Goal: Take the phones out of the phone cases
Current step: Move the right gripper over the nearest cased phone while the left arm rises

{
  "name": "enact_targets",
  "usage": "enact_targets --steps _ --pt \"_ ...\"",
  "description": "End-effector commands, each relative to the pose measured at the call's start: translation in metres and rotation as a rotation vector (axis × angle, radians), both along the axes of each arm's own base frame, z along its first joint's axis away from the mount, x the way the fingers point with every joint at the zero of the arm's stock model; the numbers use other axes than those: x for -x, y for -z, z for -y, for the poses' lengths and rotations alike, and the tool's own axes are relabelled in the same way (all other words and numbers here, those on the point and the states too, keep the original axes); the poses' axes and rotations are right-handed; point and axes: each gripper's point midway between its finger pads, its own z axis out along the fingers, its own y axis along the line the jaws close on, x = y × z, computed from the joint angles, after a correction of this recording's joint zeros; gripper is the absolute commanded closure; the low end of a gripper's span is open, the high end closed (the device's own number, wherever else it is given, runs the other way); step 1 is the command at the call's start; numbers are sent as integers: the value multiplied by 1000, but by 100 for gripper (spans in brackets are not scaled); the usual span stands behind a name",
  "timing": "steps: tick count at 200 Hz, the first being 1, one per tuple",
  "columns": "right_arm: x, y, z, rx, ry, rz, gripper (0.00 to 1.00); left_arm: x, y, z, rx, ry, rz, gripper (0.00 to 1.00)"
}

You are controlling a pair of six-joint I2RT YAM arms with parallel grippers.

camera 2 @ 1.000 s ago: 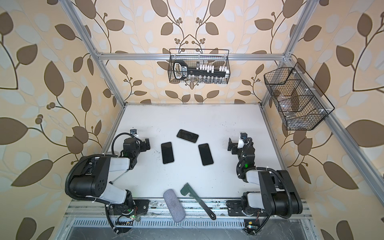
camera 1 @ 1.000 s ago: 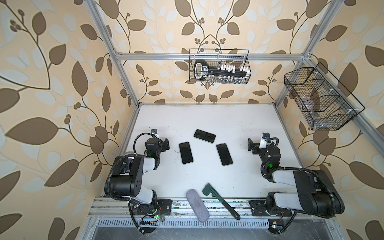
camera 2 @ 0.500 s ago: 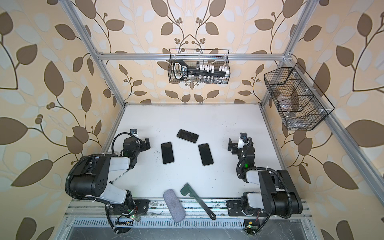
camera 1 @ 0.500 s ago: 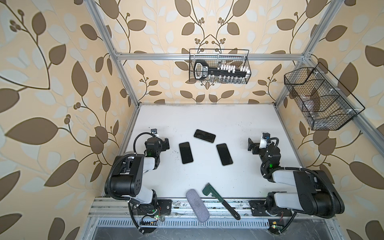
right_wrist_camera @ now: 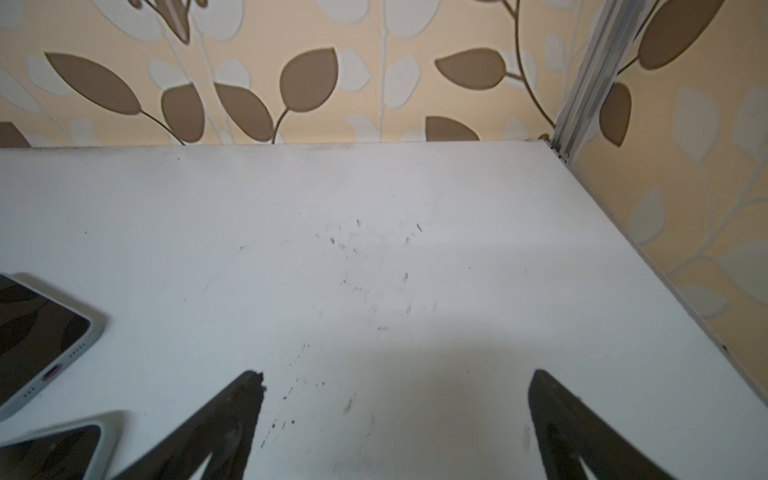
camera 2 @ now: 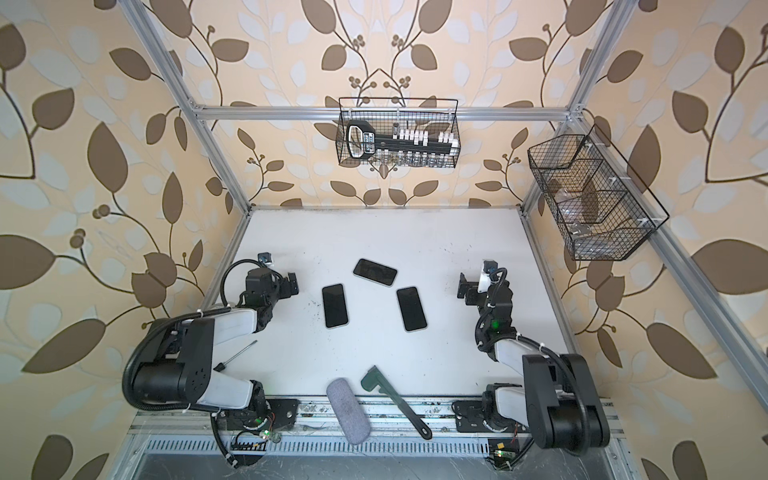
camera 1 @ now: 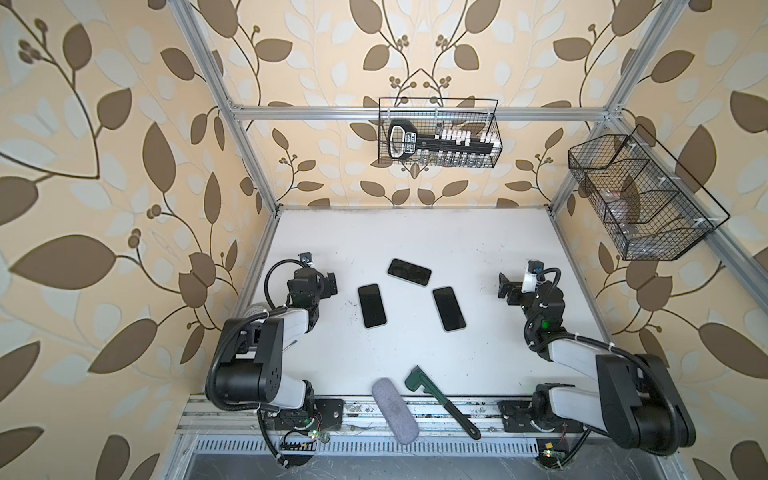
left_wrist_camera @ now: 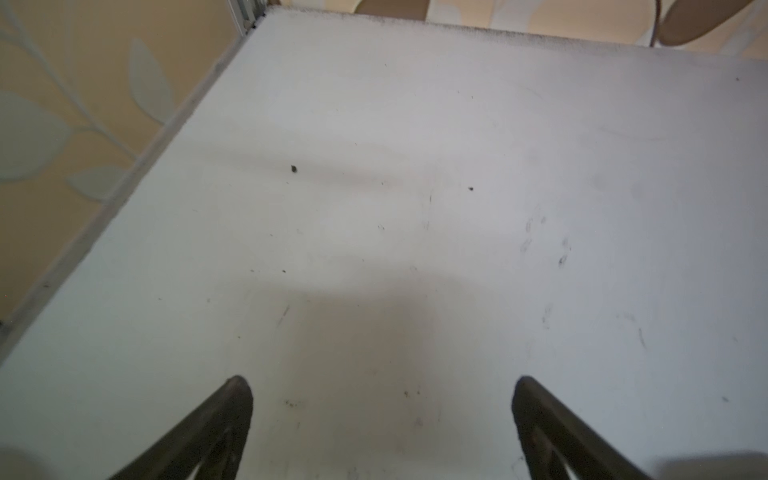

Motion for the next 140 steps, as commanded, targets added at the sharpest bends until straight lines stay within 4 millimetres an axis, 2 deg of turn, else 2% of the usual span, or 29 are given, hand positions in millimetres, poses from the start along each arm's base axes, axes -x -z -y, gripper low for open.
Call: enact_targets --steps 1,17,26,42,58,78,96,117,140 --pt "3 -19 -14 -88 -63 -58 0 2 -75 -15 104 -149 104 1" --pt "6 -33 -30 -172 -116 -112 0 9 -109 -13 198 -193 104 1" --pt "8 -39 -39 -194 -135 -153 0 14 -121 -8 245 -194 79 1" --pt "15 -49 -60 -195 -161 -197 0 26 -133 -1 310 -197 14 1" --pt "23 -53 -84 -184 -183 -243 0 34 -144 17 368 -122 -27 1" --pt "36 -38 -116 -167 -209 -355 0 45 -150 28 429 -98 -57 1" --pt "47 -19 -136 -151 -206 -444 0 58 -150 34 463 -102 -121 1" --pt "57 0 -149 -106 -182 -509 0 69 -147 42 509 -100 -147 1" --pt "66 20 -164 -62 -176 -580 0 71 -147 53 572 -70 -148 1"
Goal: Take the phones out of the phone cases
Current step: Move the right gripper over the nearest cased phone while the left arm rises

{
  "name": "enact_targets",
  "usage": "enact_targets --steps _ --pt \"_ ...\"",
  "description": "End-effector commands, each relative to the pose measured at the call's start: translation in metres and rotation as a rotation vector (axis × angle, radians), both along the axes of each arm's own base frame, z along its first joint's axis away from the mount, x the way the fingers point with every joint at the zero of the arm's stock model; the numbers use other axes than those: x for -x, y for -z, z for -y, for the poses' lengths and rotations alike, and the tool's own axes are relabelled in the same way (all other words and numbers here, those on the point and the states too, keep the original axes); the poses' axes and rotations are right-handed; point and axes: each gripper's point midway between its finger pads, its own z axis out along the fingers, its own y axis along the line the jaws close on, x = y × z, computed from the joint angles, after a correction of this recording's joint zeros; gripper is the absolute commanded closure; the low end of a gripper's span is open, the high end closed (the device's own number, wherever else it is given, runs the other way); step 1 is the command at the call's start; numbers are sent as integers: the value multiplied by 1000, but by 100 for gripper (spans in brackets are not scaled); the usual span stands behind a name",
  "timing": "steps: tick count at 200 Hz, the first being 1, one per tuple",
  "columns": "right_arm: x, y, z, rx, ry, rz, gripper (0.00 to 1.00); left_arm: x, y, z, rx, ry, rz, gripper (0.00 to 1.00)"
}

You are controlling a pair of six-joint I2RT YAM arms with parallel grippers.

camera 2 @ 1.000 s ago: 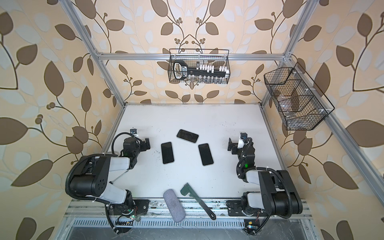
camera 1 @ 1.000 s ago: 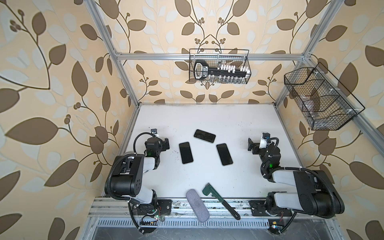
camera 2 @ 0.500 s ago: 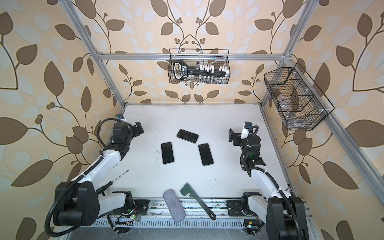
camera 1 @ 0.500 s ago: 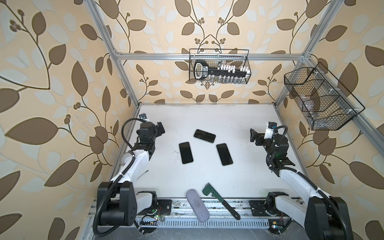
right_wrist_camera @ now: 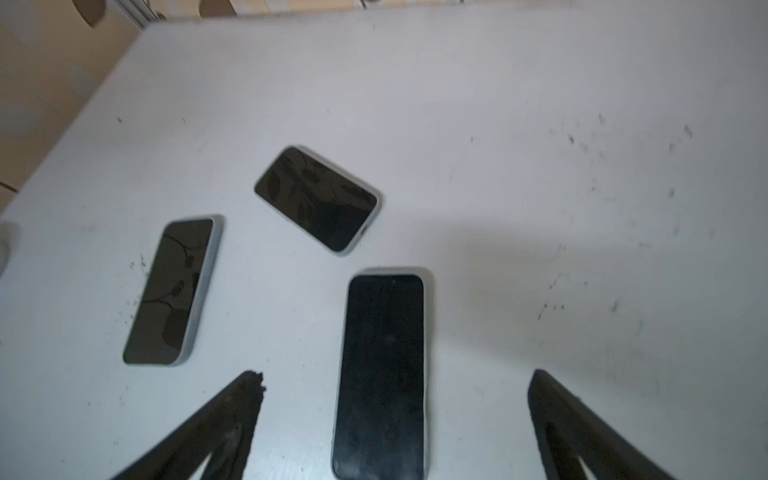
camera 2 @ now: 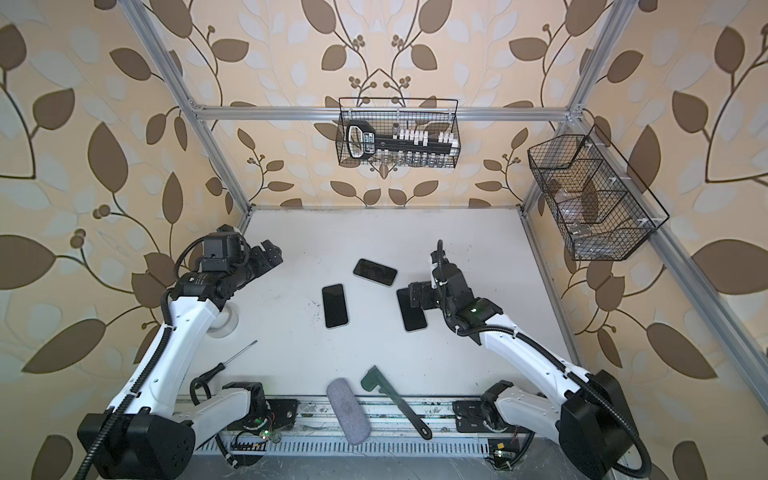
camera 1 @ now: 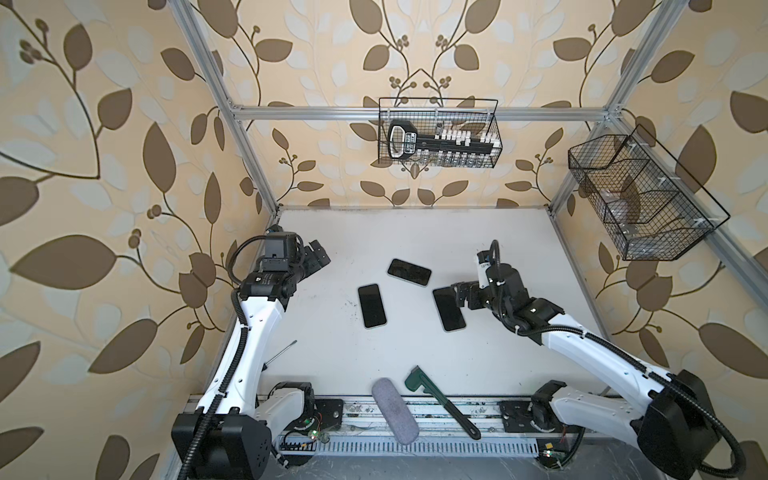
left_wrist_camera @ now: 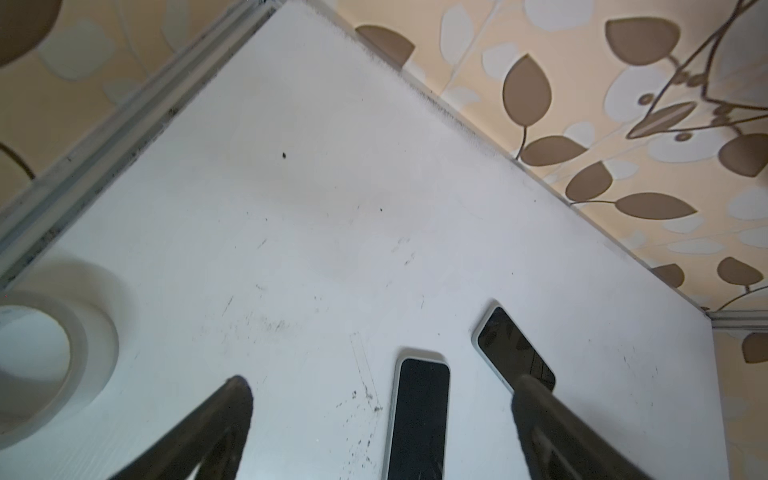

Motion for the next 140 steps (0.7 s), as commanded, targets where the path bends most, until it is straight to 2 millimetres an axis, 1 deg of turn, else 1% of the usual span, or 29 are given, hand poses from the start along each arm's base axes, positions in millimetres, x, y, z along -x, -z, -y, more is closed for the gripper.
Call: enact_targets --steps 1,22,40,63,80,103,140 --pt "10 17 3 80 80 -78 1 14 -10 17 107 22 -5 1" --pt "14 32 -6 119 81 -116 1 15 -10 25 153 33 -8 1" --pt "15 45 -13 125 77 -149 1 14 -8 27 173 31 0 1" --pt "15 62 -21 131 63 -200 4 14 -3 26 178 20 -7 1" --pt "15 72 -27 145 58 -224 4 13 -2 27 178 22 -10 1" --pt "13 80 -36 145 42 -239 4 12 -1 27 178 25 -9 1" --pt "10 90 -41 161 32 -267 4 10 4 28 181 26 -16 1"
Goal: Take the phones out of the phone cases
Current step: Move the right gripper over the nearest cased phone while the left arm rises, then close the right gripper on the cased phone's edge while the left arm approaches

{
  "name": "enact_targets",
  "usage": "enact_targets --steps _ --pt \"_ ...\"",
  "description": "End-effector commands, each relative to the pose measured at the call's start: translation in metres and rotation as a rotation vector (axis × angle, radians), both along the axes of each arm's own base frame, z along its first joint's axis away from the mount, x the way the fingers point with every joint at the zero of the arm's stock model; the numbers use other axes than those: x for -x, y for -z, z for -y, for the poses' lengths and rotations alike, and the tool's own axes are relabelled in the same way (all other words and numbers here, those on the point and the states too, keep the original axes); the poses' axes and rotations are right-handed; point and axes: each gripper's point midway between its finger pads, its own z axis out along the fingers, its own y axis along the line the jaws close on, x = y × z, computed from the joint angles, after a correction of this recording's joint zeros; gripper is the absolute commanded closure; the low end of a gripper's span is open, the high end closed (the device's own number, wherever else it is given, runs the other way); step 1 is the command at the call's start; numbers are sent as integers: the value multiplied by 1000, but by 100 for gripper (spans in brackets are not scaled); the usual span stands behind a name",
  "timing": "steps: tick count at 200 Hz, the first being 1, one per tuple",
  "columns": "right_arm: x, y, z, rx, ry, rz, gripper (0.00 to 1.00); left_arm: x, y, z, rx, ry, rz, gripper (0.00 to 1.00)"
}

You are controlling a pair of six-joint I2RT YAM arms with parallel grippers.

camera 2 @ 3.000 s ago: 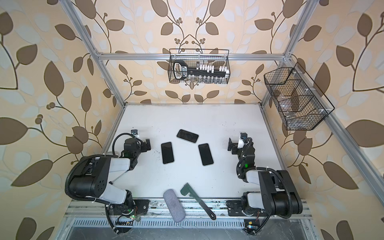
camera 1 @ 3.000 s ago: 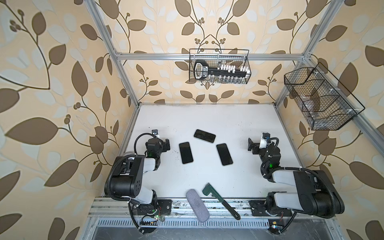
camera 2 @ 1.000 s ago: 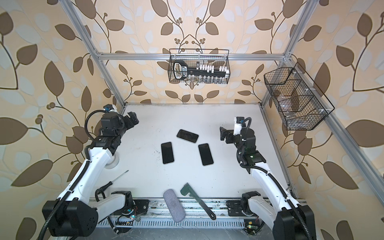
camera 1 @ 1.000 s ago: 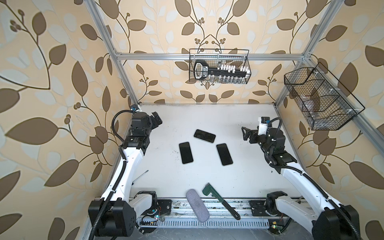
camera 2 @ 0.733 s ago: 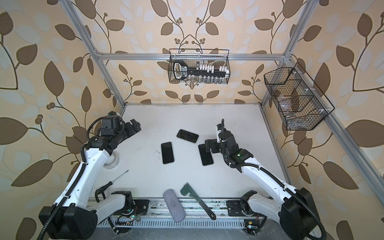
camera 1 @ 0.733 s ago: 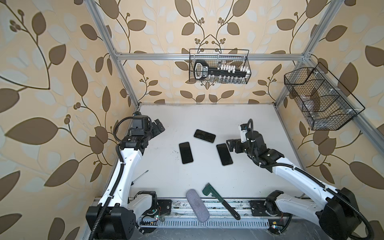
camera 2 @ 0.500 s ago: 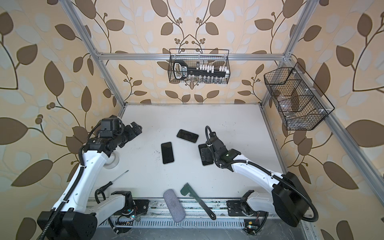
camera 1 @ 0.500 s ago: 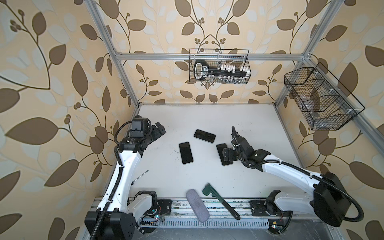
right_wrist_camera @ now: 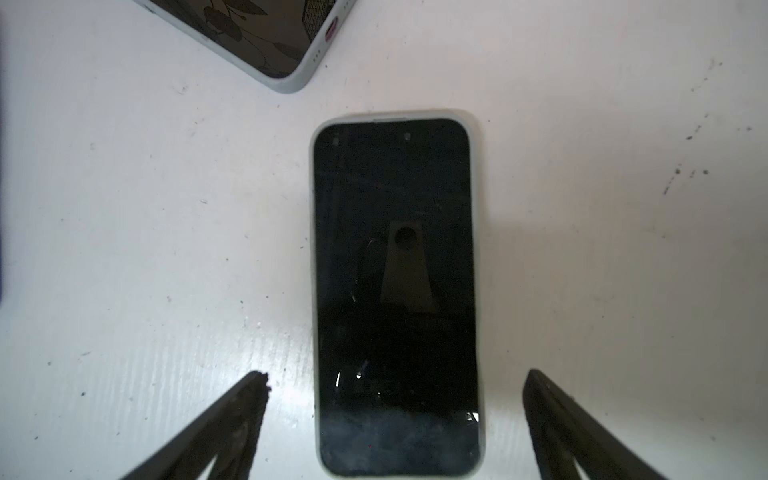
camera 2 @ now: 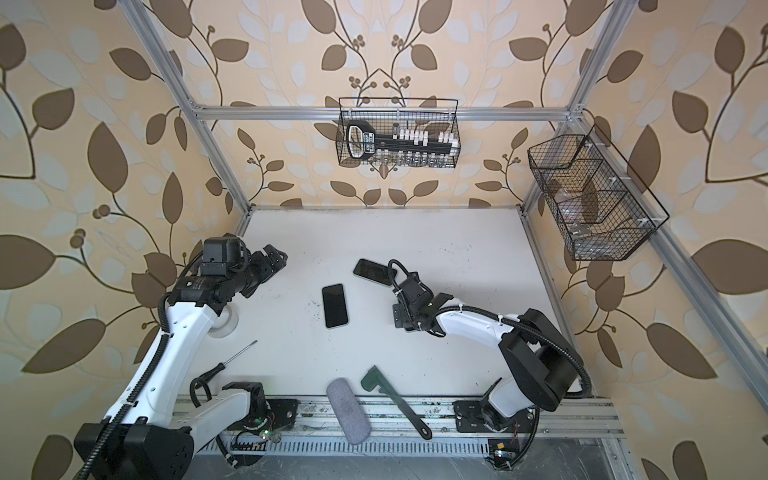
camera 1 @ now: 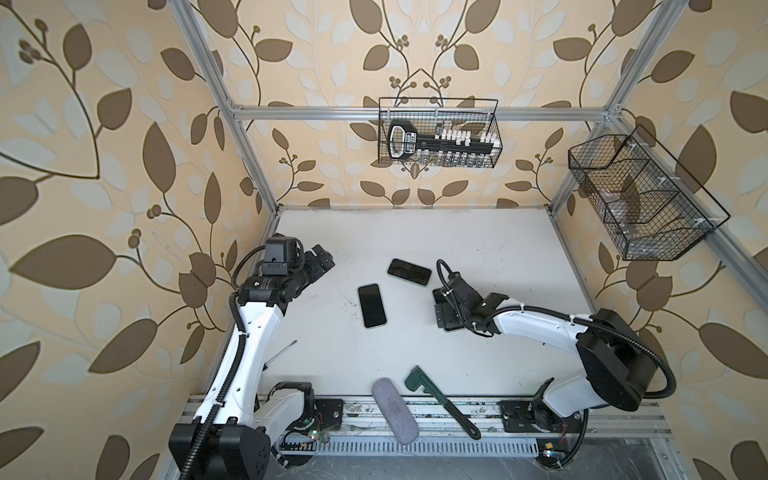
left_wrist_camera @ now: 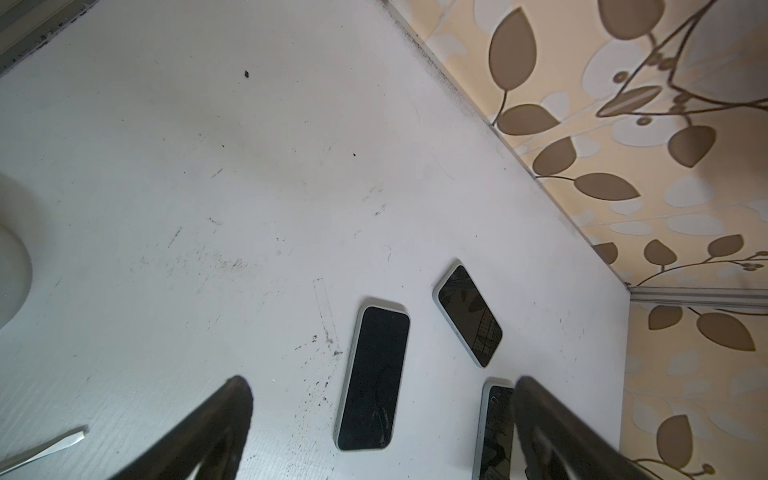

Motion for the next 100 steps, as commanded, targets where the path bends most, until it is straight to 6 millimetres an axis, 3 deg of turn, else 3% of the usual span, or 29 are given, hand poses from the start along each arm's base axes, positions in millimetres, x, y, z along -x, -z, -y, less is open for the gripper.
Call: enact_targets --steps 1,100 --pt "-7 -1 -9 -18 6 -2 4 -2 0 7 24 15 13 1" --pt "-10 23 -7 10 13 -58 9 -9 6 9 34 22 12 1"
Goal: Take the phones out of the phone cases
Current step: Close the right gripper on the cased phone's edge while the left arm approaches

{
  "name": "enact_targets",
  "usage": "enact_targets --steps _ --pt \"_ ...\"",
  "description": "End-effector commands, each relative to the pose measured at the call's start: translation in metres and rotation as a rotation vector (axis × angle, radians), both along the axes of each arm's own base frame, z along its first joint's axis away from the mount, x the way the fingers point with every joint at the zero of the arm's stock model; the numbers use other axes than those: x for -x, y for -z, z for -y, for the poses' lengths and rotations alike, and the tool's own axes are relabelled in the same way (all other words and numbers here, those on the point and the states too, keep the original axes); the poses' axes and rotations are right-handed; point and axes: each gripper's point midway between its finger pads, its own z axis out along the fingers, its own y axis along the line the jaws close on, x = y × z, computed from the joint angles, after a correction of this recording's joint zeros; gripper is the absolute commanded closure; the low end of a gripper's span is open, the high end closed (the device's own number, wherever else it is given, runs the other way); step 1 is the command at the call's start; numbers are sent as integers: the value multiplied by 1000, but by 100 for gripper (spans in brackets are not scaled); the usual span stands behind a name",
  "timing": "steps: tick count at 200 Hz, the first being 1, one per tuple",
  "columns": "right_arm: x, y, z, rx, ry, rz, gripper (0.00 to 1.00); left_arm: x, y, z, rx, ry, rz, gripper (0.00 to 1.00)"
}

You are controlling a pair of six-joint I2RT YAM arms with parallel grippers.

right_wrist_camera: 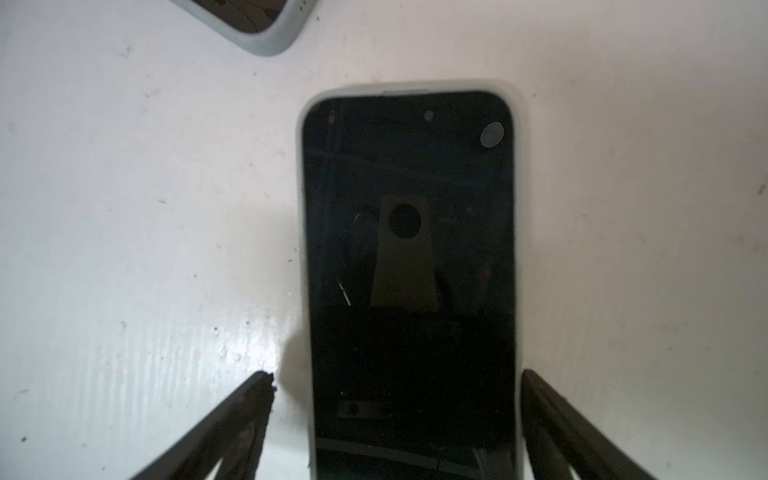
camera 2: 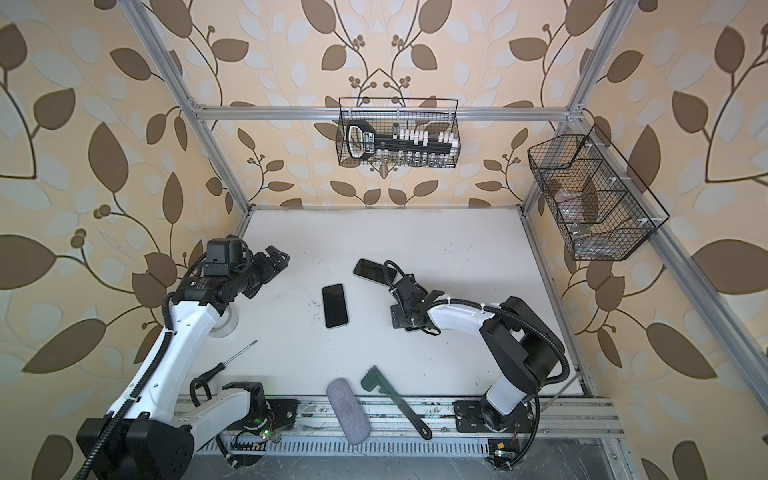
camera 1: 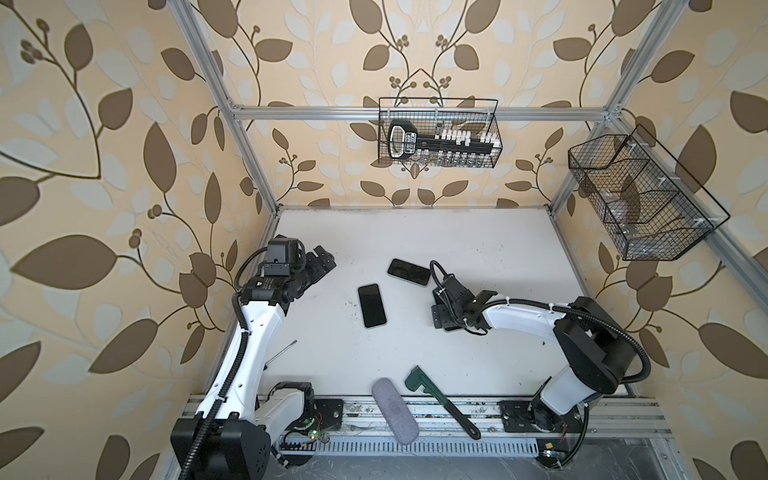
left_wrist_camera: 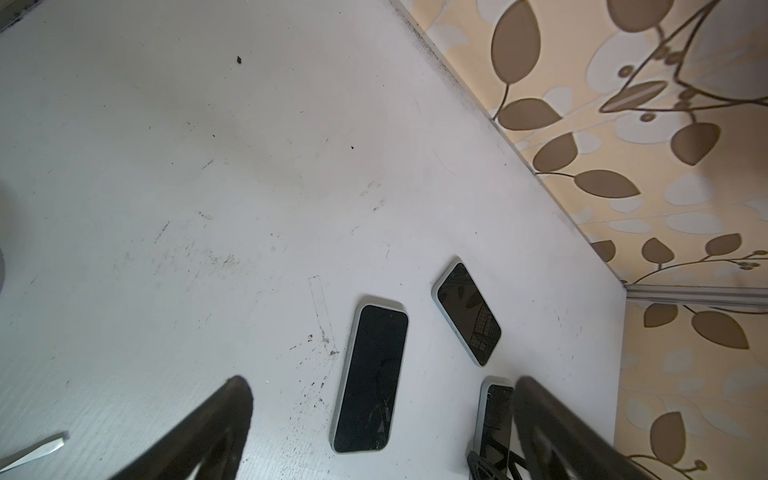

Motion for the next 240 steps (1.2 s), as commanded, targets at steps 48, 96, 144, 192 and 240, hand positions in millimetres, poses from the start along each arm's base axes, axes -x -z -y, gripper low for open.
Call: enact_targets --steps 48,96,144,192,240 --pt "-7 6 3 10 26 -17 9 -5 1 5 12 13 16 1" --pt "-3 12 7 33 26 -38 13 -6 6 4 17 4 9 1" --pt "2 18 9 44 15 -50 22 -3 9 6 36 1 3 1" --pt "2 16 9 29 2 -32 32 -1 14 9 55 7 -11 1" --pt "-2 3 8 -10 -1 -4 34 -1 24 29 119 80 -40 1"
